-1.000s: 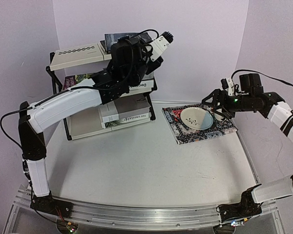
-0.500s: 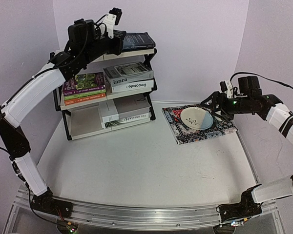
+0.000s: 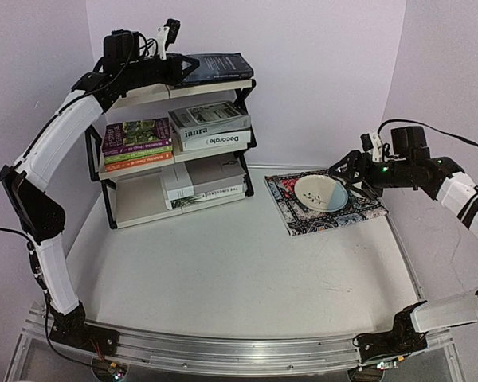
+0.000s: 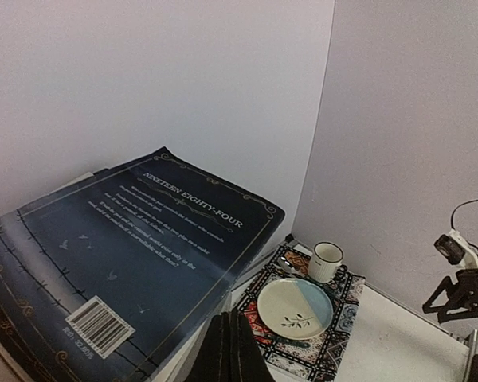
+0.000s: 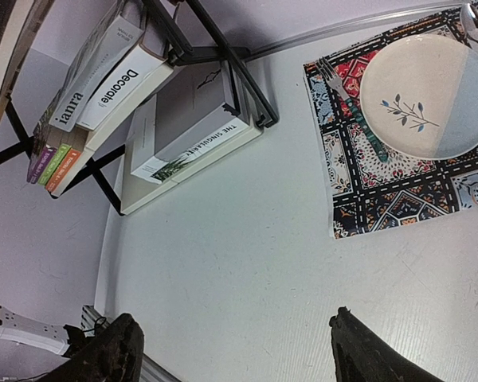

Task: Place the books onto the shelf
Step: Adjust the book in the book pile on the shelf.

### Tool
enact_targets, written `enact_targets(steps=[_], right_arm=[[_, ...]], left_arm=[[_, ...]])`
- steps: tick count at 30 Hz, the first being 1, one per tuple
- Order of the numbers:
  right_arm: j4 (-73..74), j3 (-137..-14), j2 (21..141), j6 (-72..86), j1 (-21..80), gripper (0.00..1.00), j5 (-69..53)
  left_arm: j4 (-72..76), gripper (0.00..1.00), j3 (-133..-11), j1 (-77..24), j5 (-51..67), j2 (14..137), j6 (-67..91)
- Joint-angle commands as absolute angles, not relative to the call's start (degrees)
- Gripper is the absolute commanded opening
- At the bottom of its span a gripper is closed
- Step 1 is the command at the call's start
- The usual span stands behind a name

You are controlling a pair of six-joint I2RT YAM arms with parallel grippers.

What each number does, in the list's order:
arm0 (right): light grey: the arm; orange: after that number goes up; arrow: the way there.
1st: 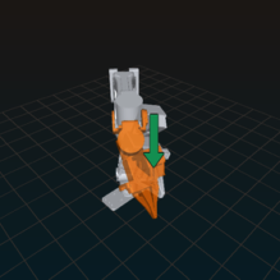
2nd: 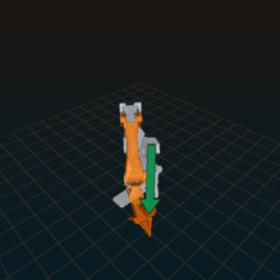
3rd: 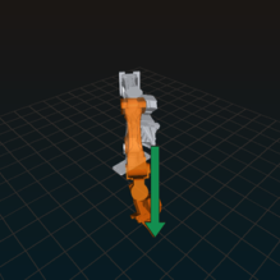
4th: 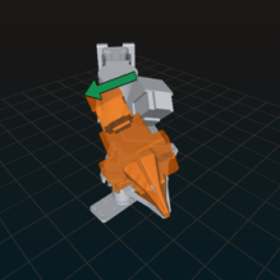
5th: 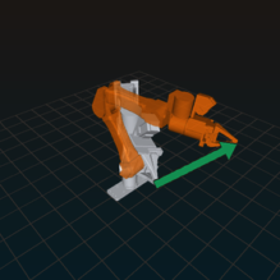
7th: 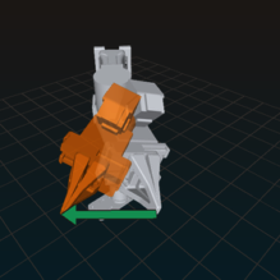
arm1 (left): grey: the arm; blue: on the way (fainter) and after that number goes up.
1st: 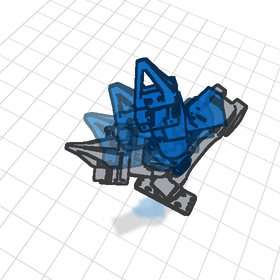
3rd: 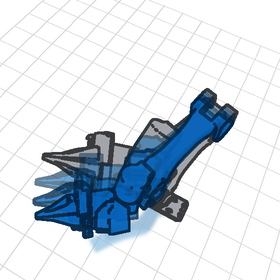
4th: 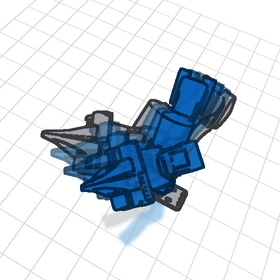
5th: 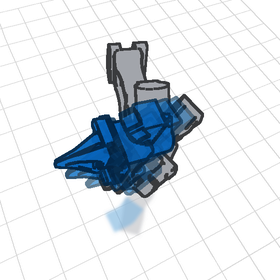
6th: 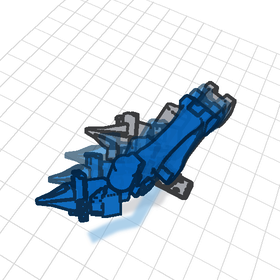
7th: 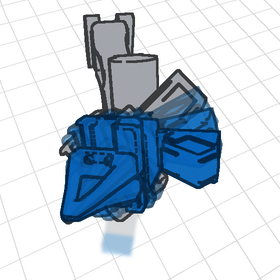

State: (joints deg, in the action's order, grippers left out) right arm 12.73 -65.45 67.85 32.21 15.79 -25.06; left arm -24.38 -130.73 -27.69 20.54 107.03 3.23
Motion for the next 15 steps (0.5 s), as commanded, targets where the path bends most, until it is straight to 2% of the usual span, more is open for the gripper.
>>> enact_targets(steps=[1,15], right_arm=[[11.6,-65.43,66.97,32.38,15.64,0.81,-26.04],[11.71,-65.59,67.45,32.11,15.64,0.81,-25.79]], left_arm=[[-24.85,0.0,-134.0,-27.51,26.68,108.68,5.87],[-24.83,0.0,-136.78,-27.4,25.0,113.31,5.36]])
